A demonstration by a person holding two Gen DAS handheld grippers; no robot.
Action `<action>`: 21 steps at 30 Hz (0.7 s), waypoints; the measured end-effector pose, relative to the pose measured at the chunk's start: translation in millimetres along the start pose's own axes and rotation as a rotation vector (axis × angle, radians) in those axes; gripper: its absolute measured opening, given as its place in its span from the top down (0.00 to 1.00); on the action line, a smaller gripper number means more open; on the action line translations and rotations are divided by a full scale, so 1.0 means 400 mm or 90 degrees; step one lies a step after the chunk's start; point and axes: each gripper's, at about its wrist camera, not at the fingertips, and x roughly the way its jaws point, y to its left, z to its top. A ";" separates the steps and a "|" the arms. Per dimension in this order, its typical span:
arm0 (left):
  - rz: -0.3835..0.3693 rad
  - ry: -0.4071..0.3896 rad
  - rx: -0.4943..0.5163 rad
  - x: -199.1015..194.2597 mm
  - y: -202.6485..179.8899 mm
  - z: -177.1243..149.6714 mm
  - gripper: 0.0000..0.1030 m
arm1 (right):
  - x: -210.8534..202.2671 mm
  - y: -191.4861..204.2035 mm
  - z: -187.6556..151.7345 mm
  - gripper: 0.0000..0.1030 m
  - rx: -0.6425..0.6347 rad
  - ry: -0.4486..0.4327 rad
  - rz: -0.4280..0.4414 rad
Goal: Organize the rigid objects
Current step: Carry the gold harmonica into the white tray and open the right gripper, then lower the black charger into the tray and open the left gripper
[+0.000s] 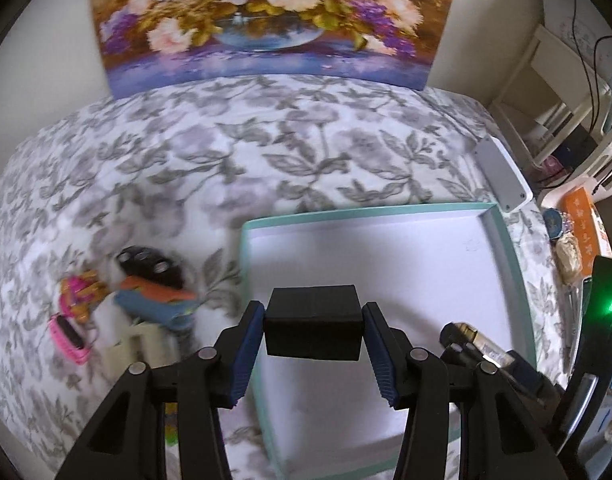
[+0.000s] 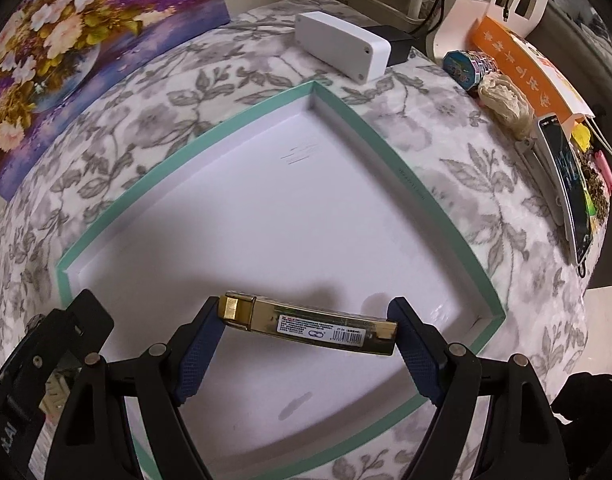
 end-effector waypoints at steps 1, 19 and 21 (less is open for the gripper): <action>-0.002 0.002 0.002 0.009 -0.005 0.004 0.48 | 0.005 -0.005 0.006 0.19 0.001 0.002 0.000; -0.008 -0.006 -0.002 0.065 -0.010 0.015 0.32 | -0.001 -0.026 0.036 0.19 0.004 -0.023 -0.009; -0.005 -0.007 -0.008 0.060 -0.003 0.015 0.27 | -0.007 -0.029 0.036 0.18 0.005 -0.030 -0.005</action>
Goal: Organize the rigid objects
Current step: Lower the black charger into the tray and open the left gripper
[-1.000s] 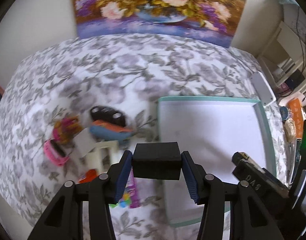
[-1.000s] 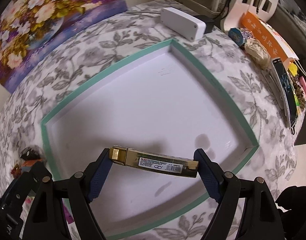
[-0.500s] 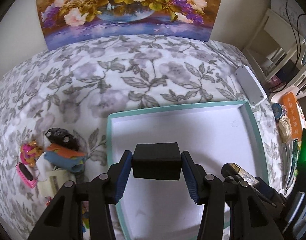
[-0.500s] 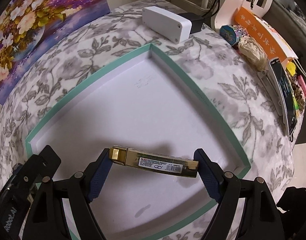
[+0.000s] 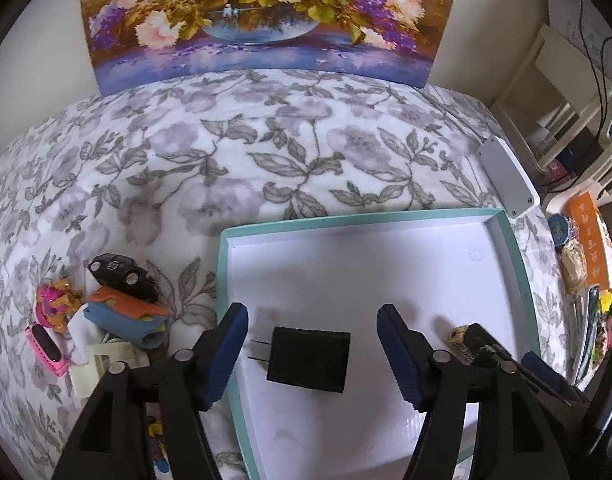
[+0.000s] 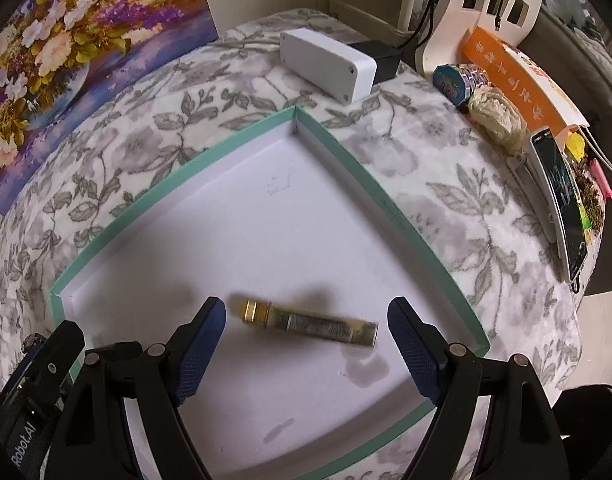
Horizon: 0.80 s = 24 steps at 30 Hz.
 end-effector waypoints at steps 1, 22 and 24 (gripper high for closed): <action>0.002 -0.002 -0.003 -0.003 0.004 0.000 0.26 | -0.002 -0.001 0.000 0.18 0.001 -0.001 0.002; 0.055 -0.038 -0.074 -0.069 0.140 -0.030 0.00 | -0.082 0.064 -0.041 0.18 -0.063 -0.022 -0.007; 0.062 -0.043 -0.088 -0.082 0.166 -0.037 0.00 | -0.091 0.082 -0.052 0.18 -0.078 -0.024 -0.002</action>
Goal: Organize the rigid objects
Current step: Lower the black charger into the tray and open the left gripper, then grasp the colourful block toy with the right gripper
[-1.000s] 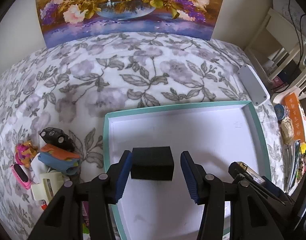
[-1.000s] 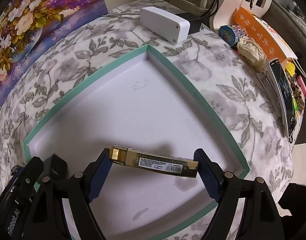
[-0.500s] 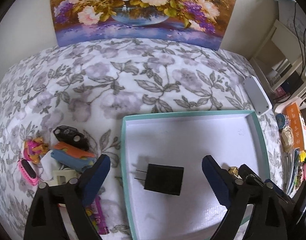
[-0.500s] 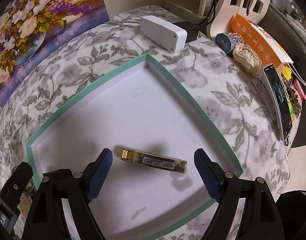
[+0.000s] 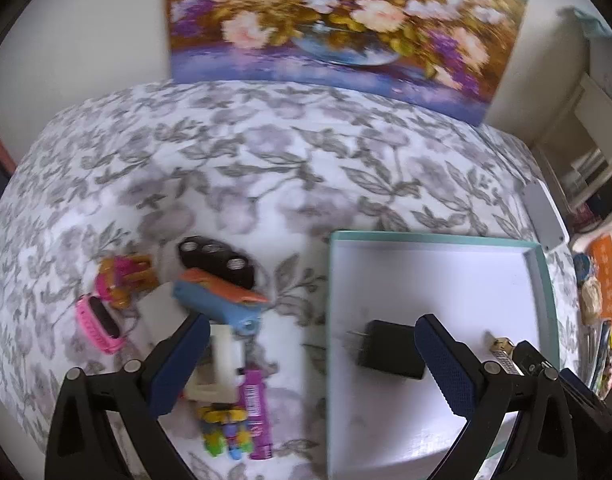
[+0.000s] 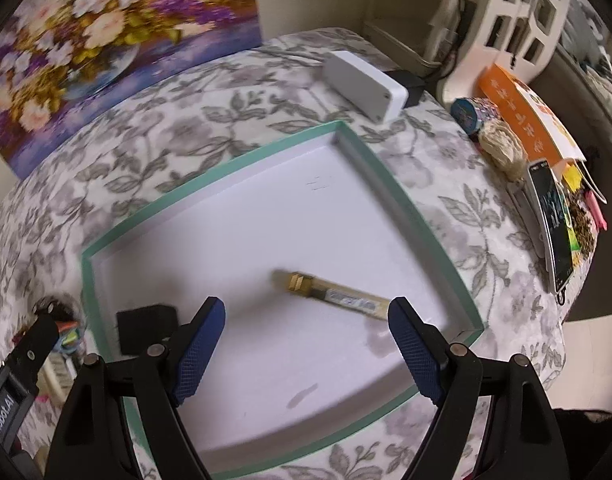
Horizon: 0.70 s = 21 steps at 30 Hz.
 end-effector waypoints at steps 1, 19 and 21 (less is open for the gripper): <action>0.005 -0.002 -0.009 -0.006 0.017 -0.001 0.00 | -0.004 0.009 -0.003 0.18 -0.006 -0.001 0.001; 0.105 -0.031 -0.139 -0.113 0.321 -0.051 0.00 | -0.086 0.239 -0.128 0.18 -0.119 0.016 0.110; 0.114 -0.030 -0.152 -0.119 0.358 -0.065 0.00 | -0.089 0.262 -0.141 0.18 -0.128 0.021 0.118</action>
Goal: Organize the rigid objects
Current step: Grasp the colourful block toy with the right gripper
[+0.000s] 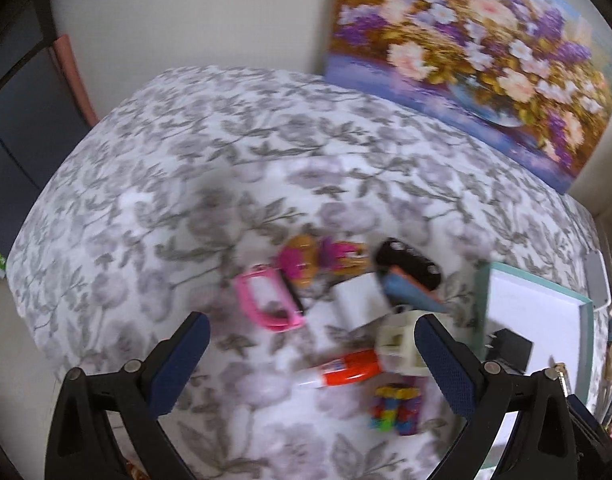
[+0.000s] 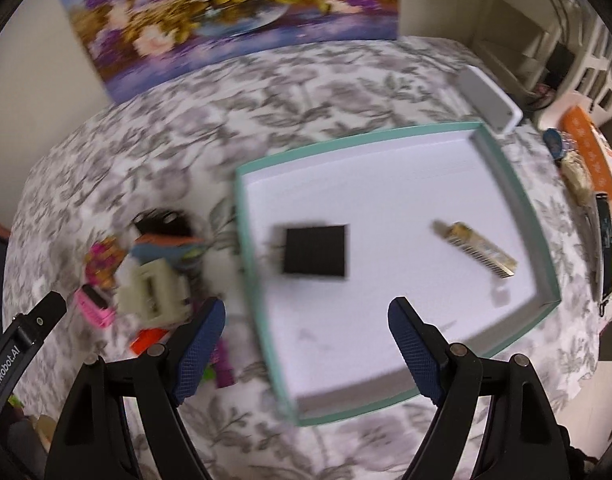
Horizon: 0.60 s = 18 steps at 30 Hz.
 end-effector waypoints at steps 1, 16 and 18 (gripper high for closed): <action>0.004 0.000 -0.006 0.000 0.016 -0.001 0.00 | 0.000 0.018 -0.006 0.18 -0.007 -0.001 0.001; -0.012 0.042 -0.078 0.041 0.166 -0.004 0.00 | 0.074 0.136 -0.067 0.18 -0.069 0.063 0.033; -0.017 0.066 -0.086 0.065 0.167 -0.011 0.00 | 0.085 0.142 -0.076 0.18 -0.077 0.072 0.031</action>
